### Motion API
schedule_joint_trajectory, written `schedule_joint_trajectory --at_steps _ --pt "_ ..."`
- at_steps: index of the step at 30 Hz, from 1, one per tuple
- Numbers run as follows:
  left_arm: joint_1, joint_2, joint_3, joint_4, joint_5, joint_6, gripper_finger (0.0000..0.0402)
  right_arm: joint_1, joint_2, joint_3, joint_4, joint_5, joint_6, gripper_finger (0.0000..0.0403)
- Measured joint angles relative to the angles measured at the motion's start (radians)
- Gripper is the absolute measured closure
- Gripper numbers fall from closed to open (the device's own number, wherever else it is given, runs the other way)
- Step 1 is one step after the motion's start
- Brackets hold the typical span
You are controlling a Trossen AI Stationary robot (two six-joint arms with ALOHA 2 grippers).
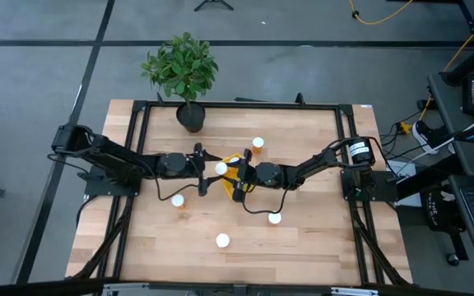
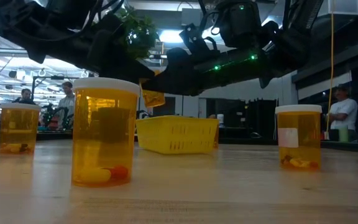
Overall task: Pick and place pill bottles into a basket
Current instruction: Put the pill bottle into the bin
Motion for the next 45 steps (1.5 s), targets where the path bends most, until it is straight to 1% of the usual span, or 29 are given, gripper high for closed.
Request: schedule_joint_trajectory --at_steps 11,17,24,28,33,36,39,42,45 --pt "0.000 0.000 0.001 0.001 0.003 -0.007 0.0102 0.007 0.000 0.000 0.017 0.002 -0.004 0.0207" --pt "0.000 0.000 0.001 0.003 0.036 -0.007 0.0135 0.010 0.000 0.000 0.025 0.000 -0.022 0.0207" --pt "0.000 0.000 0.002 0.003 0.039 -0.007 0.0174 0.010 0.000 0.000 0.029 0.000 -0.021 0.0207" --pt "0.000 0.000 0.002 0.003 0.038 -0.007 0.0185 0.010 0.000 0.000 0.029 0.000 -0.021 0.0207" --pt "0.000 0.000 0.002 0.003 0.038 -0.007 0.0186 0.012 0.000 0.000 0.029 0.001 -0.020 0.0206" --pt "0.000 -0.005 0.002 0.001 0.042 -0.006 0.0186 0.018 0.000 0.000 0.031 0.003 -0.026 0.0195" --pt "-0.001 -0.013 0.002 0.000 0.046 0.010 0.0186 0.022 -0.017 0.001 0.009 0.003 -0.029 0.0174" --pt "0.000 -0.025 0.002 0.003 0.050 0.012 0.0186 0.023 -0.061 0.002 -0.070 0.000 -0.020 0.0152" --pt "0.000 -0.039 0.000 0.000 0.051 0.012 0.0186 0.024 -0.118 0.002 -0.187 -0.005 0.006 0.0133"
